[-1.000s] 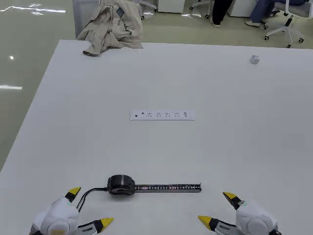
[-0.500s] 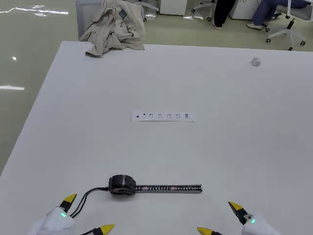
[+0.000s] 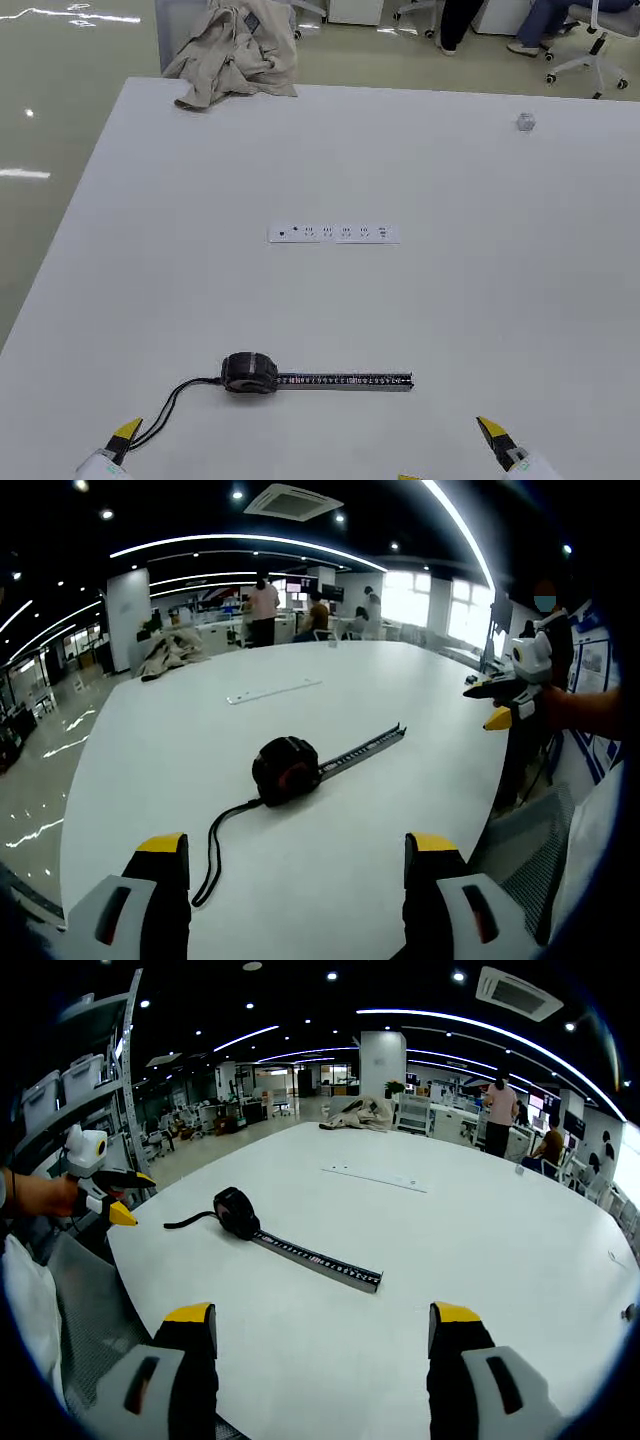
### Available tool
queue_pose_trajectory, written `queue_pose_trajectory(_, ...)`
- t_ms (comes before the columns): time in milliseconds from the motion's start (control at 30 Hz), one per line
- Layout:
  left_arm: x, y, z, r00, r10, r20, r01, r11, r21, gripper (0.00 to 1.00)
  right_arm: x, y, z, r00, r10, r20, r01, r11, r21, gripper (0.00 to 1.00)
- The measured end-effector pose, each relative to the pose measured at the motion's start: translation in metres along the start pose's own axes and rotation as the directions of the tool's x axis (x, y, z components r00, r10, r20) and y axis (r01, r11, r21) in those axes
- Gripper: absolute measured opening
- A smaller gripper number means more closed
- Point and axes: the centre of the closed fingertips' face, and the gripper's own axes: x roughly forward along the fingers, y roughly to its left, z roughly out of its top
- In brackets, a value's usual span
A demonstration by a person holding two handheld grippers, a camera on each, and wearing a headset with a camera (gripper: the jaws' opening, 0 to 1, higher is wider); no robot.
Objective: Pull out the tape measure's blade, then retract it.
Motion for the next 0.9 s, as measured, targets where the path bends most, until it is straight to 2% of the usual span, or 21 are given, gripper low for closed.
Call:
queue_pose_trajectory(233,-0.010,0.006,0.006,0.9998,0.022,0.002,-0.022,1.000,0.000,0.90,-0.011,0.004,-0.001,1.0000,-0.004,-0.003,0.004,1.000,0.021,0.93)
queue_pose_trajectory(333,-0.014,0.005,0.007,0.9997,0.024,0.002,-0.024,1.000,-0.007,0.91,-0.015,0.008,-0.002,1.0000,-0.002,-0.006,0.003,1.000,0.023,0.94)
queue_pose_trajectory(433,-0.017,0.002,0.006,0.9997,0.022,-0.005,-0.022,1.000,-0.005,0.92,-0.017,0.009,-0.004,0.9999,-0.007,-0.008,0.007,1.000,0.030,0.94)
queue_pose_trajectory(533,-0.019,-0.003,-0.004,0.9993,0.015,-0.033,-0.016,1.000,-0.022,0.95,-0.018,0.010,-0.005,0.9999,-0.009,-0.007,0.010,0.999,0.038,0.94)
queue_pose_trajectory(667,-0.022,-0.007,-0.009,0.9989,0.018,-0.043,-0.020,0.999,-0.028,0.95,-0.020,0.011,-0.006,0.9999,-0.012,-0.007,0.012,0.999,0.042,0.94)
queue_pose_trajectory(900,-0.021,-0.009,-0.010,0.9989,0.021,-0.043,-0.023,0.999,-0.037,0.99,-0.023,0.011,-0.002,0.9999,-0.011,0.009,0.011,0.999,0.047,0.95)
